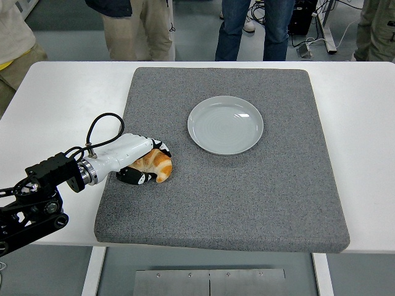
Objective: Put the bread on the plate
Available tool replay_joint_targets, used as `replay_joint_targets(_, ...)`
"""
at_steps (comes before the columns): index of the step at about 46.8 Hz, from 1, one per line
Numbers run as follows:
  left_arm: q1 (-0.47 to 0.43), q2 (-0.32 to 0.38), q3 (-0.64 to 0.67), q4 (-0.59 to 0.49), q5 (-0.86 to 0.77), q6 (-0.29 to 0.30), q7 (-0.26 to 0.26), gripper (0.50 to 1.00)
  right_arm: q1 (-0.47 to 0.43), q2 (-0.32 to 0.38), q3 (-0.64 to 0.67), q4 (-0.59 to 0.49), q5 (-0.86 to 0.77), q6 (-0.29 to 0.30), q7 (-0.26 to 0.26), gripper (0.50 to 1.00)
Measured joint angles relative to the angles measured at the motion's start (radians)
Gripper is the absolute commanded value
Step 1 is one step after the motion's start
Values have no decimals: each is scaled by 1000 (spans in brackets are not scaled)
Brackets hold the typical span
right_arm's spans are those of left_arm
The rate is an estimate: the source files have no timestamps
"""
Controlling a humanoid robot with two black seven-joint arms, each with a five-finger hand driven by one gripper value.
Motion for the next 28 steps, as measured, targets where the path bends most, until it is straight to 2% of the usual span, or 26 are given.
replay_joint_targets(11,-74,44,-21,-12,-47,-43,-58,500,0,0,0,0,0,0,0,1000)
replay_joint_targets(28,-263,112,-19,-26,-156,-99,-63,500,0,0,0,0,0,0,0,1000)
